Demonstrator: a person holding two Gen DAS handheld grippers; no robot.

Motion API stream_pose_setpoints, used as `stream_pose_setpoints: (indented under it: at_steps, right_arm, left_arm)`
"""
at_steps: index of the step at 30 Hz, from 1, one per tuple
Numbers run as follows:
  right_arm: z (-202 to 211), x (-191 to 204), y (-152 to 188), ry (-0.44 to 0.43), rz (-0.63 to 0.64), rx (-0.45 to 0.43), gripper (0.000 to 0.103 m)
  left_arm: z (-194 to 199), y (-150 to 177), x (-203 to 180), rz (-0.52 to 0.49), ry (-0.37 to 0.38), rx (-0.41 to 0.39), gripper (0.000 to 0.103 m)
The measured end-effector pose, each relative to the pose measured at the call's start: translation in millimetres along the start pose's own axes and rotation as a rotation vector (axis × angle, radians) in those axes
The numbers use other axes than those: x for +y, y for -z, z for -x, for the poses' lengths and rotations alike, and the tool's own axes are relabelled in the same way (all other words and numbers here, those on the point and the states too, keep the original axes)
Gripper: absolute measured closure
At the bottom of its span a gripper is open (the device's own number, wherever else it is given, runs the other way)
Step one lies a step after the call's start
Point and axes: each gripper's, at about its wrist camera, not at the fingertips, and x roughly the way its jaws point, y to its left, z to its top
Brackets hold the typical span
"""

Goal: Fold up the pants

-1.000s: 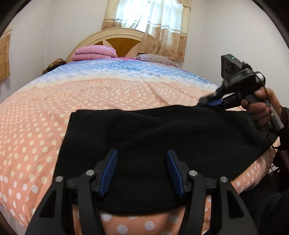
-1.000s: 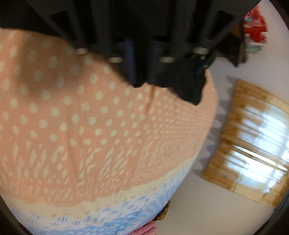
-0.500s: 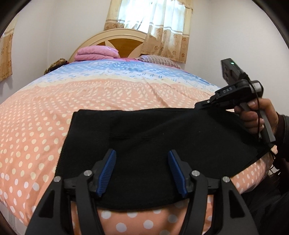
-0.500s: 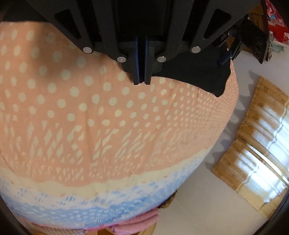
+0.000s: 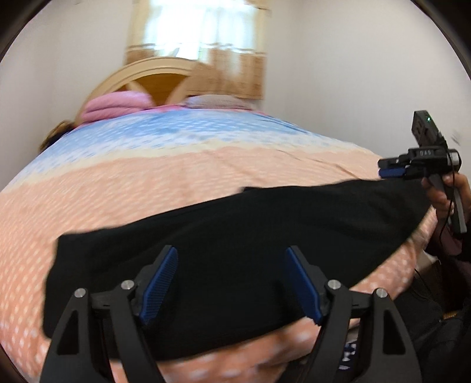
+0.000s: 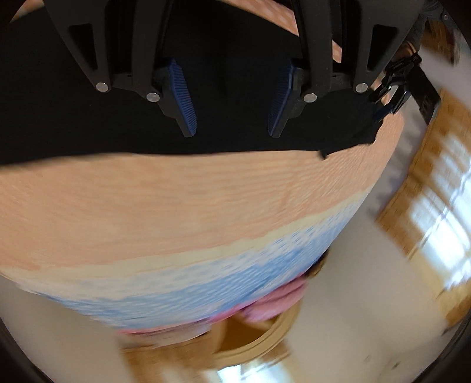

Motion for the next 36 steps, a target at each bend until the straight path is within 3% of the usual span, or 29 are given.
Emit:
stream_pose_setpoints:
  at_steps: [8,11,14,18,20,24,31,33,35,36]
  right_arm:
    - [118,-100,36,0.225,-0.225,-0.221,0.050]
    - [137,-120,42,0.289,-0.272,-0.263,0.050]
    - [148,-138,42,0.297,-0.324,-0.283,0.050]
    - [159,-159,45,0.312,-0.380,-0.329,0.050]
    - [158,-165,45,0.325,-0.388,-0.339,0.050]
    - [154,-175,53,0.320,-0.399,-0.330,0.050]
    - [144,-180,64,0.314,-0.402,-0.313,0.050]
    - [147,-183,66,0.321,-0.415,-0.335,0.050]
    - [155,-188,67,0.329,-0.436,-0.365,0.050]
    - [159,-191,68,0.330,-0.442,-0.376,0.050]
  left_arm:
    - [-38,-30,-101,-0.199,0.217,0.045,0.025]
    - [-49,-32,-134,-0.277,0.260,0.070,0.025]
    - [-61,-26,-172,-0.372,0.294,0.102,0.025]
    - [-65,-20,-195,-0.417,0.347,0.138,0.025]
    - [-69,-18,-204,-0.438,0.337,0.144,0.025]
    - [-85,-16,-208,-0.445,0.326,0.204,0.040]
    - [-85,-15,-217,-0.515,0.298,0.211,0.042]
    - [-84,-16,-216,-0.519,0.301,0.213,0.058]
    - [-83,-19,-212,-0.495,0.314,0.217,0.066]
    - [-83,-21,-209,-0.471,0.335,0.225,0.076]
